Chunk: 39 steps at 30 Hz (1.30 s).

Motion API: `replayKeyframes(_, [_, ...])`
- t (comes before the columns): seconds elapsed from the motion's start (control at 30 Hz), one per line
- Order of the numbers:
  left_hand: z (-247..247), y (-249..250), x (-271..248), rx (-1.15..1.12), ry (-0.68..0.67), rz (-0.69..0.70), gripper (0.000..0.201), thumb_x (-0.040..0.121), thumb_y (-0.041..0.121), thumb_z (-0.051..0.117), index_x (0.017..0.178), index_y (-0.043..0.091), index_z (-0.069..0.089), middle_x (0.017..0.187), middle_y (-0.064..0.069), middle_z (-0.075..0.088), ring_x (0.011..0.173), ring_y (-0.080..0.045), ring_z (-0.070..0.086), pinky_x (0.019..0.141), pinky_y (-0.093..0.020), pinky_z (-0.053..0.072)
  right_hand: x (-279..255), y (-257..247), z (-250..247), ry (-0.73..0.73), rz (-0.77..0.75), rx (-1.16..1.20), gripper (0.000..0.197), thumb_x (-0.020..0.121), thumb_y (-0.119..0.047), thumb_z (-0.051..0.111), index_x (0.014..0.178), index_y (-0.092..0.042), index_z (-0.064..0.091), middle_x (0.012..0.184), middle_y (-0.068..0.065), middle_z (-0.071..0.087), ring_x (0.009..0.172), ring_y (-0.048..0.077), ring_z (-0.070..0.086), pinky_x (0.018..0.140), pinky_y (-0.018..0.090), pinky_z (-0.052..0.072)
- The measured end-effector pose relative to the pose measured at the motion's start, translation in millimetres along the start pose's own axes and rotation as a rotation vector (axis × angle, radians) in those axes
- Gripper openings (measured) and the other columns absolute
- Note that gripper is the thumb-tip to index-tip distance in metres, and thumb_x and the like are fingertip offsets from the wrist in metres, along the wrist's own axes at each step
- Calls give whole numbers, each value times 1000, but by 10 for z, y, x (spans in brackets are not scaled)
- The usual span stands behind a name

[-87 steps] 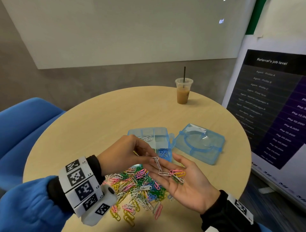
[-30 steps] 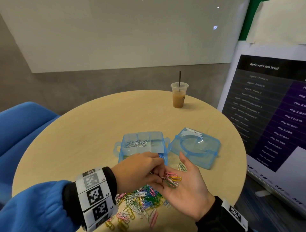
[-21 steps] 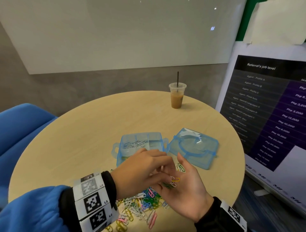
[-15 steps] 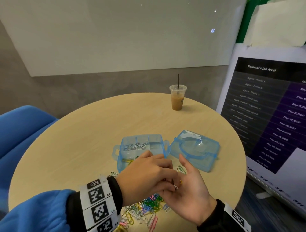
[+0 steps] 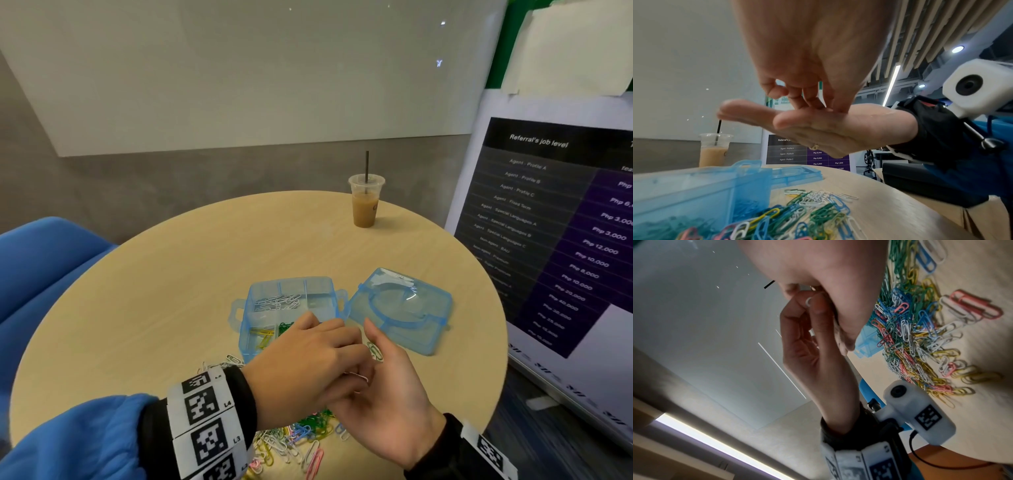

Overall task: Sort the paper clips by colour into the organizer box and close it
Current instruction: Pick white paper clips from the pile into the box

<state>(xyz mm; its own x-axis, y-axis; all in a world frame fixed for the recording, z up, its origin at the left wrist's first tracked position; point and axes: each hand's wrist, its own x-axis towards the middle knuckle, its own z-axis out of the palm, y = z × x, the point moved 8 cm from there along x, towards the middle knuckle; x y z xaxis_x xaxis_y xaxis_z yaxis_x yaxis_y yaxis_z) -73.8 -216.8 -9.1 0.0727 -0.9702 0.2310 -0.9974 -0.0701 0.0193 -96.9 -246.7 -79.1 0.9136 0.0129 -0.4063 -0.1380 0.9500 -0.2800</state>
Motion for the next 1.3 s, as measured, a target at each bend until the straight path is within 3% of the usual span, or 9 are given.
replayKeyframes(0.17, [-29, -129, -14, -437, 13, -147, 11, 95, 42, 52, 97, 34, 59, 102, 15, 51, 95, 2, 52, 84, -24, 39, -36, -46, 64, -62, -77, -20, 64, 95, -43, 44, 65, 6, 72, 68, 17, 67, 59, 26, 70, 55, 29, 59])
replayKeyframes(0.3, [-103, -297, -41, -886, 75, -314, 3, 95, 19, 62, 92, 18, 63, 86, -2, 67, 78, -10, 66, 71, -25, 52, 29, -60, -16, -38, -63, -68, 63, 95, -44, 45, 91, 13, 71, 101, 25, 69, 87, 35, 72, 84, 45, 57])
replayKeyframes(0.4, [-182, -510, -45, -929, 150, -373, 8, 96, 18, 59, 93, 12, 62, 79, 1, 69, 72, -10, 62, 68, -23, 48, 69, -93, -49, -27, -59, -104, 68, 96, -47, 40, 104, 13, 69, 119, 29, 64, 107, 38, 66, 100, 48, 47])
replayKeyframes(0.6, [-222, -1361, -35, -684, 271, -625, 12, 96, 19, 58, 91, 9, 62, 83, -1, 73, 69, -16, 69, 70, -29, 55, 98, -143, -87, -17, -50, -72, 71, 96, -47, 38, 115, 18, 59, 126, 33, 58, 119, 44, 55, 90, 56, 46])
replayKeyframes(0.73, [-45, -1738, -15, -416, 85, -723, 17, 96, 30, 59, 106, 17, 63, 105, 4, 68, 95, -15, 64, 84, -31, 51, 85, -155, -93, -5, -44, -73, 74, 95, -50, 39, 118, 18, 58, 125, 34, 58, 117, 48, 54, 110, 48, 36])
replayKeyframes(0.9, [-145, -1092, 147, -386, 56, -418, 17, 95, 34, 59, 108, 26, 66, 109, 9, 61, 95, -1, 55, 79, -10, 41, 79, -203, -91, 12, -60, -75, 80, 92, -56, 41, 124, 16, 52, 128, 31, 57, 121, 46, 52, 112, 48, 31])
replayKeyframes(1.0, [-98, -549, 172, -413, -63, -186, 18, 93, 36, 62, 105, 25, 69, 103, 9, 59, 94, -2, 53, 80, -14, 41, 70, -211, -59, -9, -84, -38, 78, 93, -59, 40, 115, 13, 58, 120, 27, 59, 114, 39, 54, 115, 46, 30])
replayKeyframes(1.13, [-20, -413, 122, -377, -90, -153, 20, 89, 40, 66, 105, 28, 69, 96, 17, 51, 92, 8, 45, 81, -10, 40, 54, -182, 30, -74, -73, 14, 80, 93, -60, 38, 107, 15, 62, 97, 25, 63, 71, 35, 64, 84, 43, 46])
replayKeyframes(1.3, [-8, -427, 124, -470, -94, -179, 8, 87, 25, 70, 93, 20, 69, 97, 9, 57, 87, -1, 53, 80, -20, 46, 88, -122, 36, -91, -57, -18, 80, 90, -58, 42, 109, 18, 61, 109, 32, 61, 92, 42, 65, 91, 53, 50])
